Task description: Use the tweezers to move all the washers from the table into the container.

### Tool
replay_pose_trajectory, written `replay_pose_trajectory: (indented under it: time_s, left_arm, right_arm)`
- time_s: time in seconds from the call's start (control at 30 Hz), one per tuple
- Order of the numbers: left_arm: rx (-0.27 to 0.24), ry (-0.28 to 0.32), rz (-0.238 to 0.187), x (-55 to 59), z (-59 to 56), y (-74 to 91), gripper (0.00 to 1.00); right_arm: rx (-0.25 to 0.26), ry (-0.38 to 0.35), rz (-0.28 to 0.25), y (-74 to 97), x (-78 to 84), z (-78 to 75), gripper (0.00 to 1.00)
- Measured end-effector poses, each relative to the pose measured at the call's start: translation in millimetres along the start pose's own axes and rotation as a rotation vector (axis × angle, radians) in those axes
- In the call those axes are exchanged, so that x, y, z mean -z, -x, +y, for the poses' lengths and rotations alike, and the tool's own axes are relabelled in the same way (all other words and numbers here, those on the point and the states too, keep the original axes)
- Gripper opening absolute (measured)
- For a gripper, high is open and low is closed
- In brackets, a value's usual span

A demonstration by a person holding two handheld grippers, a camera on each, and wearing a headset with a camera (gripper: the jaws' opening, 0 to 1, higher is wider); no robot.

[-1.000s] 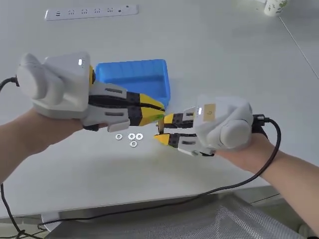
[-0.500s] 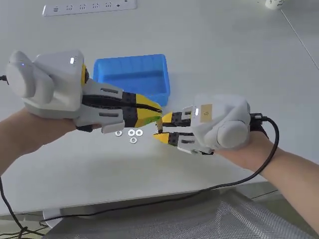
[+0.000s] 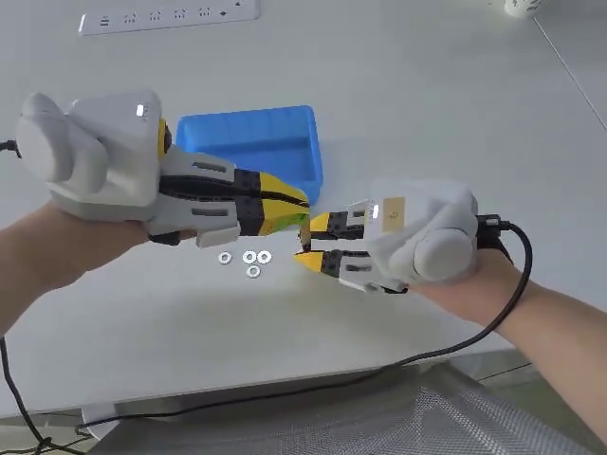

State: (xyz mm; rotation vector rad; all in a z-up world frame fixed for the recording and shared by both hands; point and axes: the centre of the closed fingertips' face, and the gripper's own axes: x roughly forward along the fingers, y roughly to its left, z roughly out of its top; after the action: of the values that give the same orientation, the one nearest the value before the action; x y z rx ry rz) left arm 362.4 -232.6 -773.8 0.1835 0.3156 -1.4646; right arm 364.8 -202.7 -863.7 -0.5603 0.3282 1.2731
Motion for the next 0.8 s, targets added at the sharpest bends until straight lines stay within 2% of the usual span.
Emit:
replay_pose_trajectory:
  time_s: [0.33,0.6,0.8]
  left_arm:
    - [-0.005,0.012,-0.006,1.3,5.6,-0.8,0.05]
    - [0.001,0.015,-0.003,2.2,1.3,-0.1,0.05]
    - [-0.002,0.014,-0.005,2.2,2.2,0.5,0.04]
  right_arm:
    - [-0.007,-0.02,-0.006,-1.9,0.6,-0.5,0.15]
    - [-0.018,-0.031,-0.009,-2.2,0.4,0.5,0.13]
    - [-0.019,-0.054,-0.009,-1.9,0.3,-0.2,0.12]
